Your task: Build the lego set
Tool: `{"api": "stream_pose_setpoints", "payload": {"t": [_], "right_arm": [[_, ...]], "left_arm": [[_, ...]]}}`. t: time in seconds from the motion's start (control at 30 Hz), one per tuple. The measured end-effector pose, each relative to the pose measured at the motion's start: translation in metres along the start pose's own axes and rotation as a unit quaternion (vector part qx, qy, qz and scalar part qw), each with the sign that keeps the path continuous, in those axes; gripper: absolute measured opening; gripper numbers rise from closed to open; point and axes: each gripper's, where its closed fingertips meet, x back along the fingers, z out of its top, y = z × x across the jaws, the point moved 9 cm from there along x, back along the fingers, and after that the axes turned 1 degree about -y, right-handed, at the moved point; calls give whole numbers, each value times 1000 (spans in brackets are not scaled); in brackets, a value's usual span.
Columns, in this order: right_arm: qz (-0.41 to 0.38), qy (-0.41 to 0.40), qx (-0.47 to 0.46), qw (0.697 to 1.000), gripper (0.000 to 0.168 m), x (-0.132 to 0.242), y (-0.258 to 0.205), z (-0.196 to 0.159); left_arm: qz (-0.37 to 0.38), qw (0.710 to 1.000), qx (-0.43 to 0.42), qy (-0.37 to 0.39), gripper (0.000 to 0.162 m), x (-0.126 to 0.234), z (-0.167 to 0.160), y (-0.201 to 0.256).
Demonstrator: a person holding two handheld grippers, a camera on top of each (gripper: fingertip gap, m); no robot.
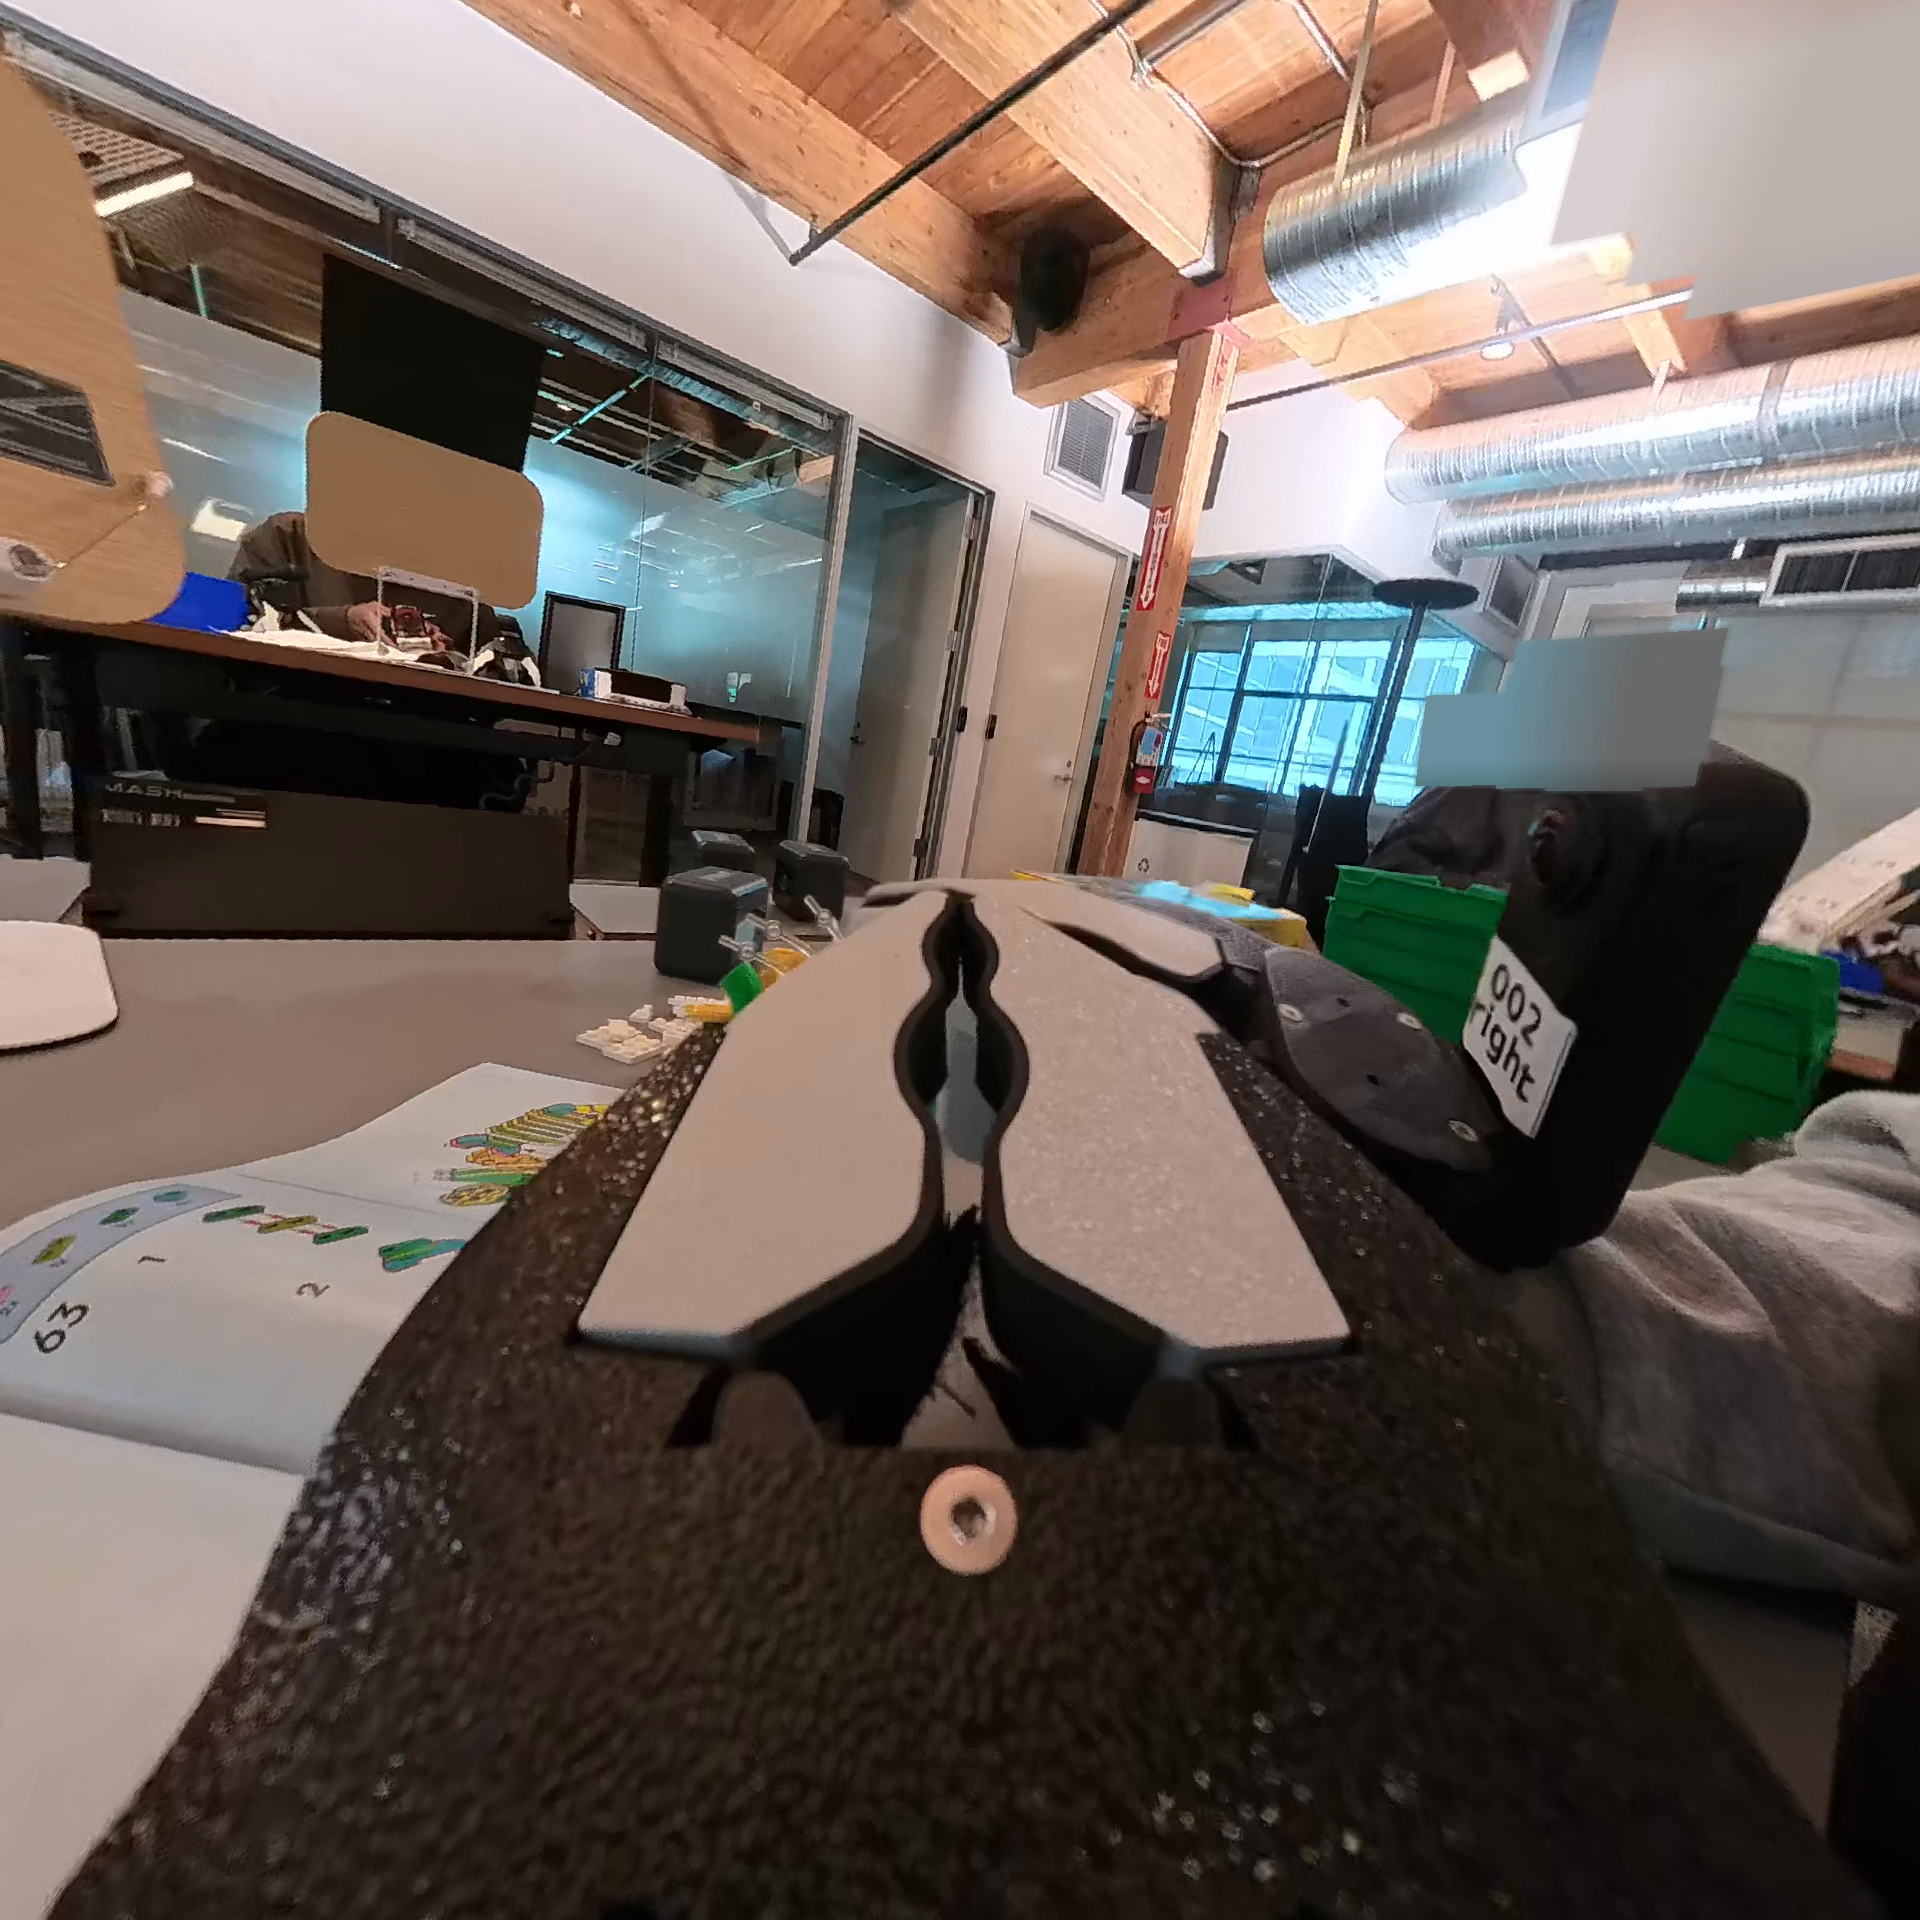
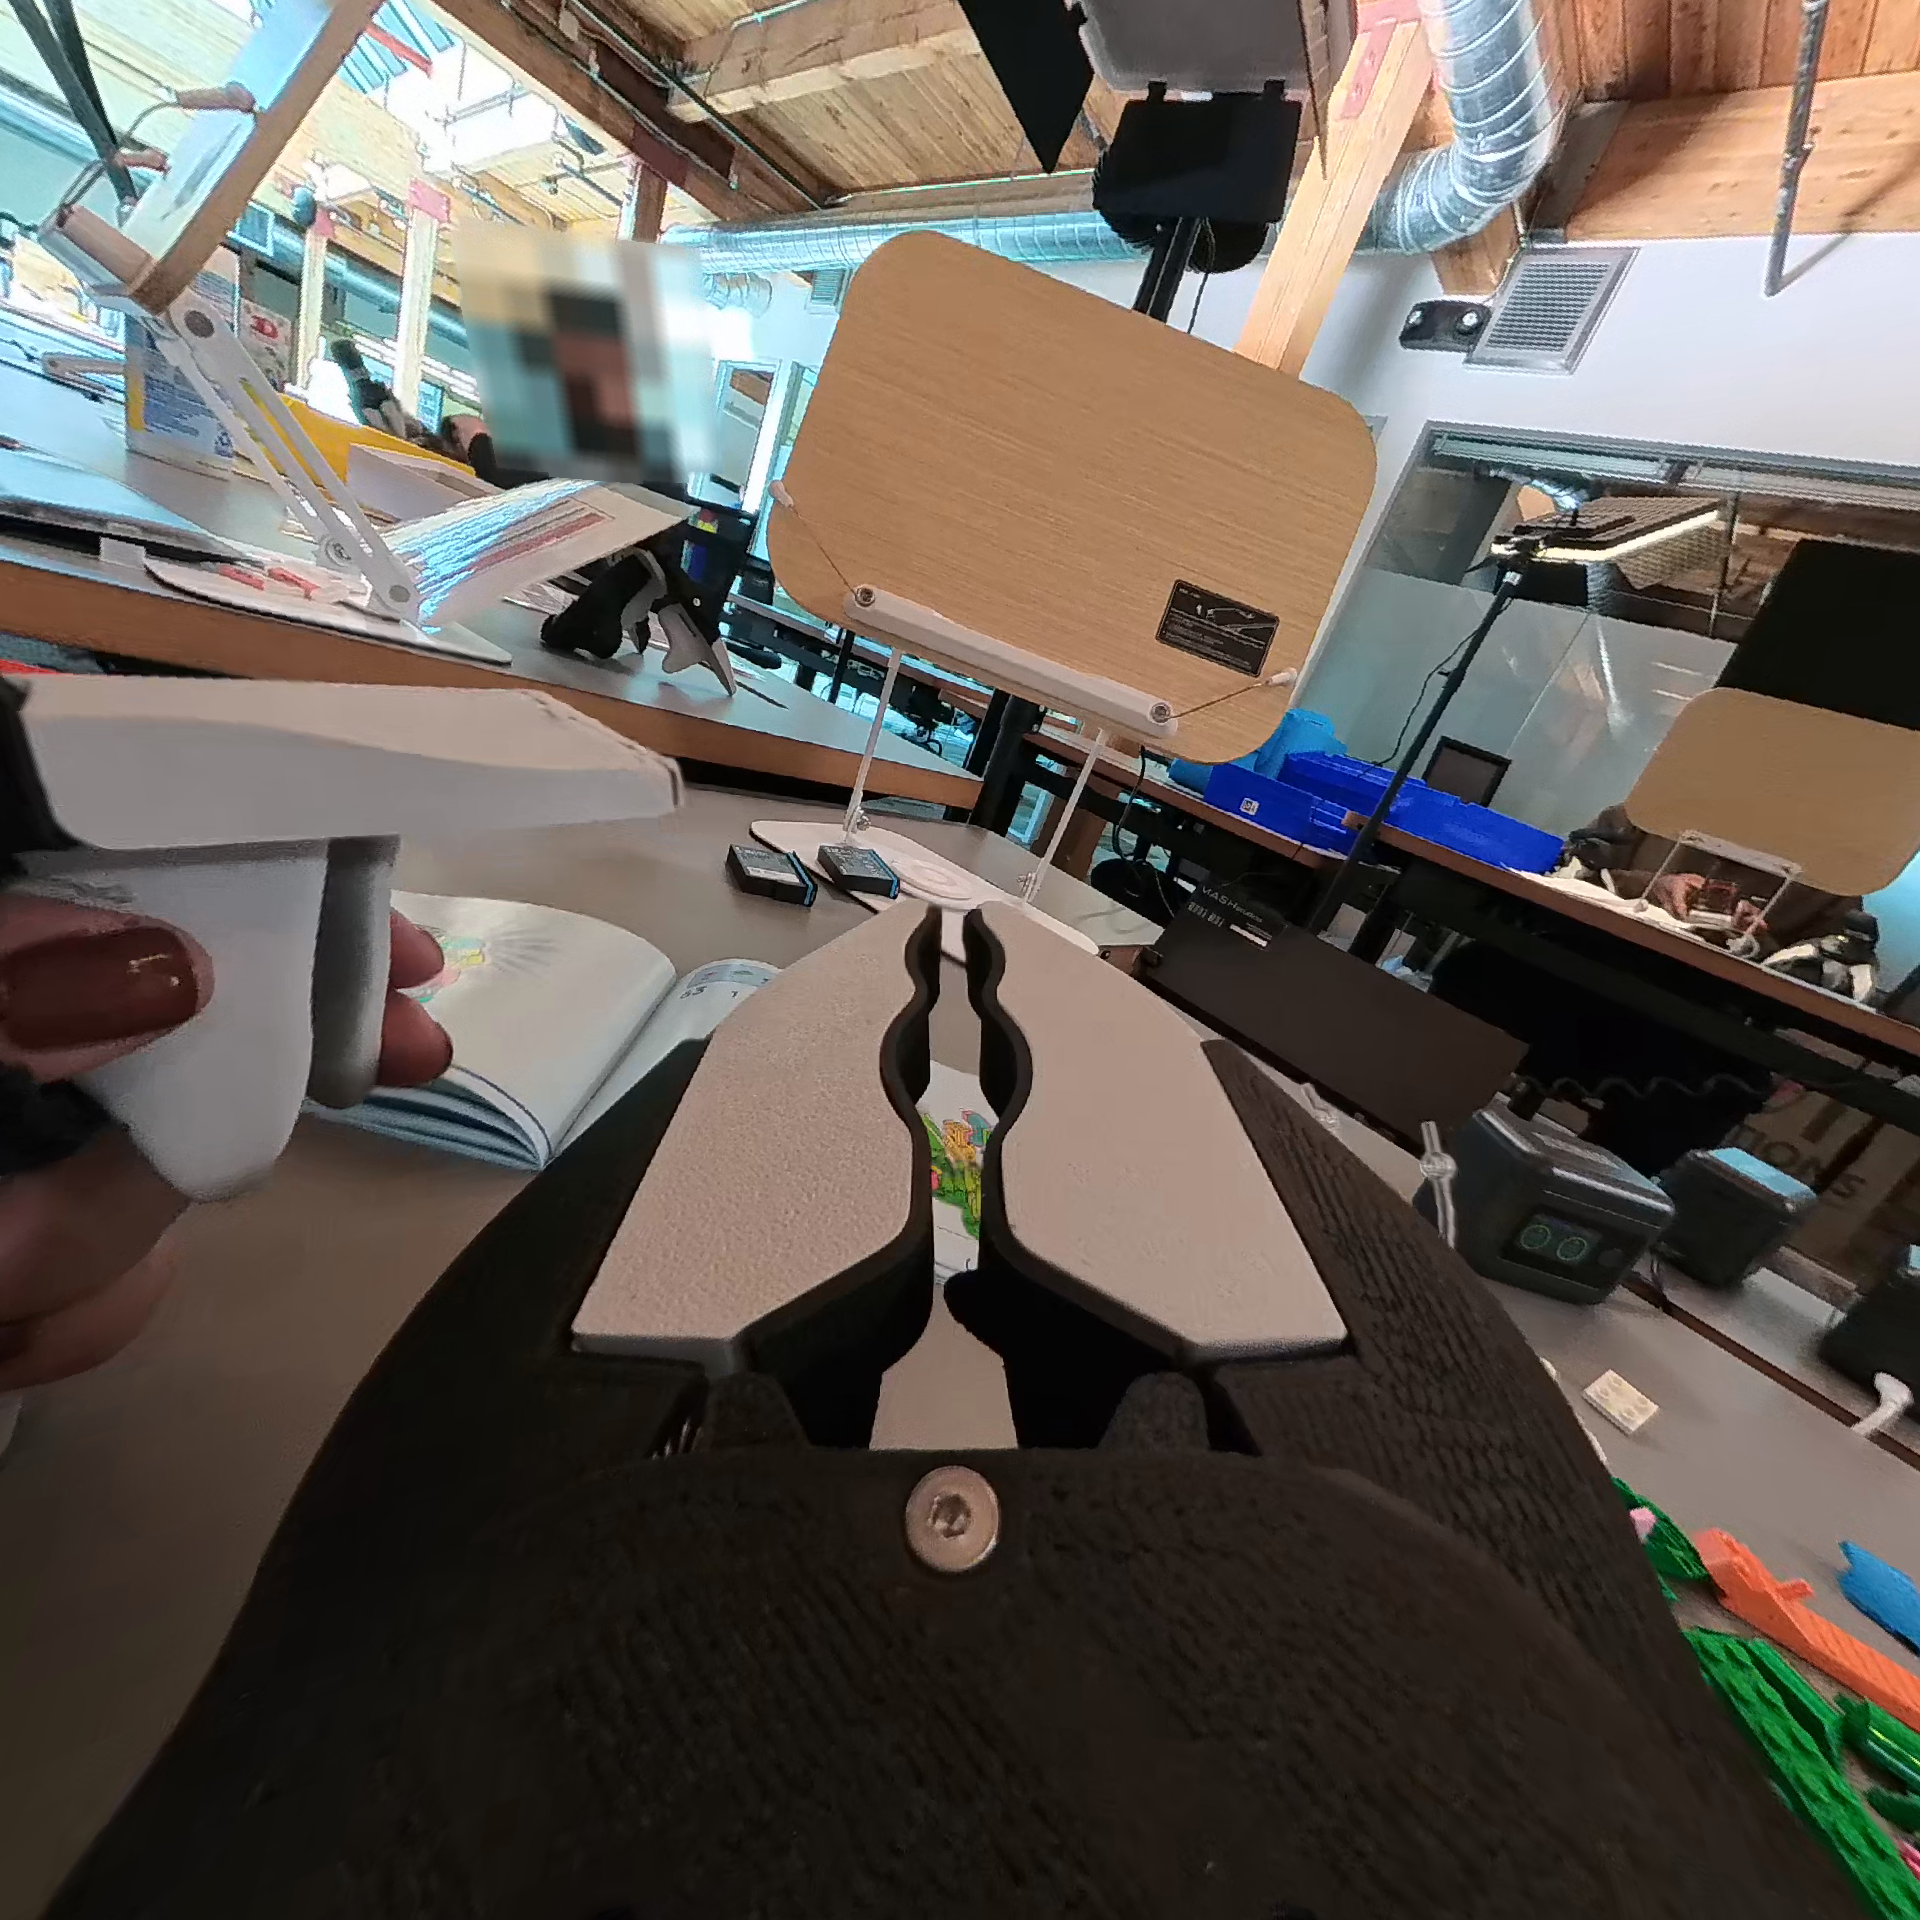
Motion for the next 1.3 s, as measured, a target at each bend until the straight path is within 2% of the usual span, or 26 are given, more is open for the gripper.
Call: {"api": "stream_pose_setpoints", "payload": {"t": [0.2, 0.3, 0.37, 0.43, 0.5, 0.63, 0.73, 0.87, 0.93, 1.0, 1.03, 1.1, 1.2, 1.3], "right_arm": [[-36, 46, -23, 998, 5, 11, 11, 23], [-18, 76, -55, 995, 8, 23, 20, 41], [-11, 86, -62, 994, 12, 35, 35, 53], [-11, 97, -51, 994, 0, 52, 58, 64], [-53, 88, -16, 995, 0, 70, 92, 74], [-99, -64, 44, 992, 6, 105, 172, 71], [-73, -215, 38, 973, 1, 122, 225, 39], [-4, -424, -10, 906, 9, 129, 276, -22], [-9, -490, -85, 868, 8, 126, 296, -45], [-18, -553, -189, 811, 5, 120, 309, -62], [-8, -579, -224, 784, 11, 117, 311, -69], [-19, -621, -220, 752, 13, 112, 315, -81], [-36, -647, -181, 740, 13, 104, 317, -89], [-30, -647, -199, 735, 7, 100, 314, -92]], "left_arm": [[16, 1000, 14, 1, 0, 0, 0, -7], [25, 1000, -11, 2, 0, 0, 0, -3], [25, 999, -24, -4, 0, -1, 0, -1], [20, 999, -30, -11, 0, -3, -1, 1], [18, 999, -30, -11, 0, -3, -1, 1], [18, 1000, -20, -7, 0, -2, -1, -1], [20, 1000, -18, -8, 0, -2, -1, -2], [22, 999, -28, -13, 0, -4, -2, 0], [22, 999, -32, -14, 0, -4, -2, 0], [22, 999, -35, -16, 0, -4, -2, 1], [22, 999, -36, -16, 0, -5, -2, 1], [21, 999, -38, -18, 0, -5, -3, 2], [15, 999, -41, -21, 0, -6, -3, 2], [12, 999, -38, -21, 0, -6, -3, 1]]}}
